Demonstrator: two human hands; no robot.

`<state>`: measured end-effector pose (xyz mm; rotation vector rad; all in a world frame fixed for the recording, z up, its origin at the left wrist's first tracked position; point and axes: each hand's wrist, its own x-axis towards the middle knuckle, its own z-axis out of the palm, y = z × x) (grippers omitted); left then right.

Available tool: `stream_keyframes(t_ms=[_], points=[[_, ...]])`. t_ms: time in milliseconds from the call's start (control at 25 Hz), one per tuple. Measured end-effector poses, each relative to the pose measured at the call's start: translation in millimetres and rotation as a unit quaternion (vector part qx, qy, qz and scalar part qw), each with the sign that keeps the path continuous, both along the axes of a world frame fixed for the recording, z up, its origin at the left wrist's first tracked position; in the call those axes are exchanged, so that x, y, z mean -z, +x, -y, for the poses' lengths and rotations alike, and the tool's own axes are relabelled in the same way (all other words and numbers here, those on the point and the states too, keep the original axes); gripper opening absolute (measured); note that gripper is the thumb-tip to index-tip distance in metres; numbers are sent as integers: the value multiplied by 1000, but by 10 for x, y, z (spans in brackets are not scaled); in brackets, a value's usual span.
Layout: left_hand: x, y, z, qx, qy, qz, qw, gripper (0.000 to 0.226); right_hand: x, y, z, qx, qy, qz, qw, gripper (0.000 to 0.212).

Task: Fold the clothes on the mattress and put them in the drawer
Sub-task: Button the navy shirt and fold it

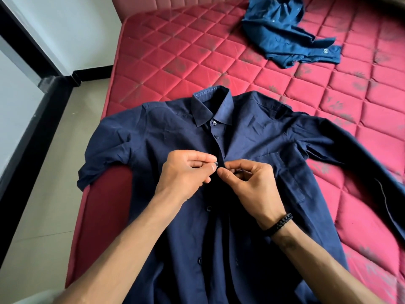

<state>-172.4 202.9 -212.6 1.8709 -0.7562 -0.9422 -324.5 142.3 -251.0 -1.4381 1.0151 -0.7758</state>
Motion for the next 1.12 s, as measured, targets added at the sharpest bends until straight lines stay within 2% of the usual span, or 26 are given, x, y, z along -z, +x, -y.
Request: stream_keyframes(t_ms=[280,480,600,720,800,880,1000,1120], points=[[-9,-14,-12,-10,6,-39,999,13,-18,12,-23,9,-3,-1,1000,2],[-23,-28,-14,-29,12,-106,994,14,-19,20,0,-15,44,32,998,35],[-14,-44,-15,-34,13,-132,991,14,-7,16,18,-13,70,68,995,19],[3,-57,-14,-48,14,-141,989,11,35,9,-6,-26,49,62,997,4],[-7,-66,-12,-57,6,-136,989,12,88,11,-22,-17,26,37,999,6],[-4,-61,-11,-53,0,-96,994,22,134,14,-21,-16,5,12,1000,10],[22,-48,-15,-51,-10,-35,998,17,146,6,-18,-30,-5,13,999,10],[49,-32,-13,-65,-15,-24,998,14,143,5,-12,-27,-3,14,1000,11]])
